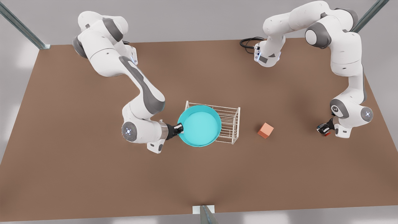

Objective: Place the plate on the shelf with right arm and place the red button switch in the plate with left arm

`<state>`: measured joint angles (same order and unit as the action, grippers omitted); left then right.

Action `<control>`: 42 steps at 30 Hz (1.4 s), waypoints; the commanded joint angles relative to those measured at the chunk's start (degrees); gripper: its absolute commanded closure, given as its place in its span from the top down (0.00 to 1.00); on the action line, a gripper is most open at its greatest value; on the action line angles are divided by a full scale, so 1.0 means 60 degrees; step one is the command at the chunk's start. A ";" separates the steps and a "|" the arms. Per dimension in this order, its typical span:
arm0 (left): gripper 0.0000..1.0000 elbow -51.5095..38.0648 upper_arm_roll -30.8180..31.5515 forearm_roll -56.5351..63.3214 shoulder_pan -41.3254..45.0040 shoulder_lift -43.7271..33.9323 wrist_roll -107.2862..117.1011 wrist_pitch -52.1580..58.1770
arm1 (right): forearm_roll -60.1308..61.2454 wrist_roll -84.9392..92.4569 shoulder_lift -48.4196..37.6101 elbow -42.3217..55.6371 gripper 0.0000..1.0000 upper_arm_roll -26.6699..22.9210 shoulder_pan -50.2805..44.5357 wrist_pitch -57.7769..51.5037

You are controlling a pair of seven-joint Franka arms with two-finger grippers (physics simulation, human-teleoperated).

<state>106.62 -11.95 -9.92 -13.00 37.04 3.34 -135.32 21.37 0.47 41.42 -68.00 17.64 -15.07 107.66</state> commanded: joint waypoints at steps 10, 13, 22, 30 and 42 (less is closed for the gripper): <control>0.43 -0.0060 -0.0001 -0.0296 0.0013 -0.0007 0.0014 -0.0021 | -0.0457 -0.2305 0.0377 -0.0195 0.21 -0.0304 -0.1327 0.1041; 0.41 -0.0060 -0.0001 -0.0296 0.0028 -0.0022 0.0058 -0.0035 | -0.0486 -0.2305 0.0538 -0.0195 0.21 -0.0304 -0.1444 0.1099; 0.41 -0.0060 0.0043 -0.0266 0.0657 -0.1163 0.0877 0.1237 | -0.0706 -0.2276 0.0509 -0.0268 1.00 -0.0275 -0.1444 0.0953; 0.41 -0.0367 0.0731 -0.0178 0.3498 -0.3010 0.6823 0.2528 | -0.4789 -0.0035 -0.2259 -0.0444 1.00 -0.0304 0.2275 -0.3207; 0.41 -0.2067 0.3133 0.0758 0.6282 -0.2512 1.3915 0.1957 | -0.3943 0.0976 -0.5834 -0.2627 1.00 -0.1534 0.2745 -0.4365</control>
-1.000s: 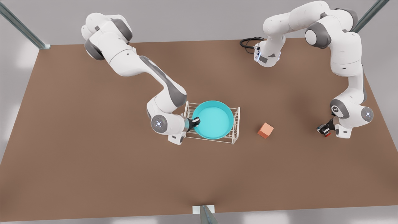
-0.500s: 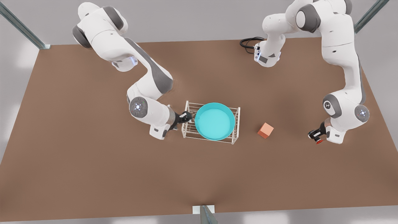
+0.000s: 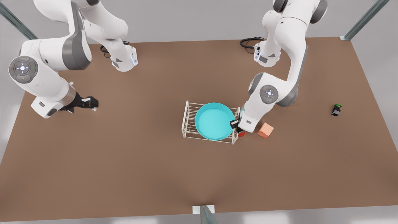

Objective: Place the plate on the shelf with right arm and place the red button switch in the plate with left arm

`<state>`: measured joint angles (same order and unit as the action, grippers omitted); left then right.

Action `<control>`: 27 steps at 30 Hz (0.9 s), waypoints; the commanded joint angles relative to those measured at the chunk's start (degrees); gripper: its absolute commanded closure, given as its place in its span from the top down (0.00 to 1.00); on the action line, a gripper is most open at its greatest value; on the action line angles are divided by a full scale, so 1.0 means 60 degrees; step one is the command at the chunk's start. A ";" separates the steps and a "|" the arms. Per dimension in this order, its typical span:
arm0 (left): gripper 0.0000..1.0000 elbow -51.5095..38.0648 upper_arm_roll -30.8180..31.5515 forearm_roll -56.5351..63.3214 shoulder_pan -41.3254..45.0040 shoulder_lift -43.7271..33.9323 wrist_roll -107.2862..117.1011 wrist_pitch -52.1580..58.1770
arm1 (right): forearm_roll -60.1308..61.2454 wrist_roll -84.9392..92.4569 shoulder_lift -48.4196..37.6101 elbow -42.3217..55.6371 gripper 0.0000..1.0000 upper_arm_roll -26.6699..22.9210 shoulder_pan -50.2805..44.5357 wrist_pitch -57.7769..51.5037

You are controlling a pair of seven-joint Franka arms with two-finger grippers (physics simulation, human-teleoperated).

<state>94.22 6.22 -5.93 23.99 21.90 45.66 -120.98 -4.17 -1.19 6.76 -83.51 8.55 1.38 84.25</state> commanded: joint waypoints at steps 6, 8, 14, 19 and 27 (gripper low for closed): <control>0.44 -0.0191 0.0779 0.0593 0.0367 0.0700 0.7595 -0.1121 | 0.0314 0.1238 -0.0043 -0.0130 1.00 -0.0048 0.0005 -0.0491; 1.00 -0.0177 0.0779 0.0608 0.0323 0.0802 0.7404 -0.1121 | 0.0314 0.1238 -0.0043 -0.0130 1.00 -0.0048 0.0005 -0.0491; 1.00 -0.2414 -0.0318 0.0563 -0.0438 -0.0604 0.0268 0.5113 | 0.0329 0.1311 -0.0072 -0.0130 1.00 -0.0034 0.0005 -0.0477; 1.00 -0.3222 -0.1008 0.1487 -0.0834 -0.1541 -0.8460 0.6891 | 0.0343 0.1268 -0.0175 -0.0130 1.00 -0.0048 -0.0068 -0.0491; 1.00 -0.3648 -0.1023 0.1179 -0.1567 -0.1424 -0.8621 0.8152 | 0.0299 0.1180 -0.0248 -0.0130 1.00 -0.0165 -0.0186 -0.0491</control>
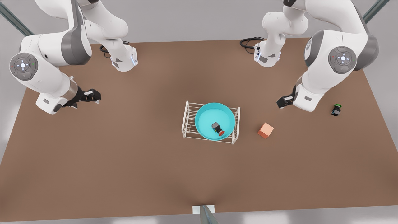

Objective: Place the plate on the shelf with right arm and place the red button switch in the plate with left arm

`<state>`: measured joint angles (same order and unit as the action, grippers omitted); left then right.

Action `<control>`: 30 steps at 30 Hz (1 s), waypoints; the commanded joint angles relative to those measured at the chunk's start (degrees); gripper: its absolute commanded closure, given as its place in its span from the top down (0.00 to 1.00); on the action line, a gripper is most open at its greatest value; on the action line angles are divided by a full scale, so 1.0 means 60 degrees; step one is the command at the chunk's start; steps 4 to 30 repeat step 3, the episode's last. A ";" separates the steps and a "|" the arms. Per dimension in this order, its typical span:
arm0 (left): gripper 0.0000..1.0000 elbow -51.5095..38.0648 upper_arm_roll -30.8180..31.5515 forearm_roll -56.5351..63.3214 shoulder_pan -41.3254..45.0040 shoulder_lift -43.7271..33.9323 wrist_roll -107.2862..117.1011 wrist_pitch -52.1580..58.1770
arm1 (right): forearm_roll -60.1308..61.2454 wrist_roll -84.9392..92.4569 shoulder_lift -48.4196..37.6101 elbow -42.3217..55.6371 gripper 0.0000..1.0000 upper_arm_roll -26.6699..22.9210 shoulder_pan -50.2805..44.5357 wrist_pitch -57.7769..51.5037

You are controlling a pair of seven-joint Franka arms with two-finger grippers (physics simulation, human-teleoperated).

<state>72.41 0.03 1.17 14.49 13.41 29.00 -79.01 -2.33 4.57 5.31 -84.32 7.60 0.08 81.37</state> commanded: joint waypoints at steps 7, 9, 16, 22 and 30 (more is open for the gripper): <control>1.00 -0.0100 0.0024 -0.0106 -0.0321 -0.0038 -0.5858 0.1215 | -0.0022 0.0235 -0.0006 0.0005 1.00 -0.0021 0.0046 -0.0012; 1.00 -0.0100 0.0024 -0.0106 -0.0321 -0.0038 -0.5858 0.1215 | -0.0022 0.0235 -0.0006 0.0005 1.00 -0.0021 0.0046 -0.0012; 1.00 -0.0100 0.0024 -0.0106 -0.0321 -0.0038 -0.5858 0.1215 | -0.0022 0.0235 -0.0006 0.0005 1.00 -0.0021 0.0046 -0.0012; 1.00 -0.0100 0.0024 -0.0106 -0.0321 -0.0038 -0.5858 0.1215 | -0.0022 0.0235 -0.0006 0.0005 1.00 -0.0021 0.0046 -0.0012; 1.00 -0.0100 0.0024 -0.0106 -0.0321 -0.0038 -0.5858 0.1215 | -0.0022 0.0235 -0.0006 0.0005 1.00 -0.0021 0.0046 -0.0012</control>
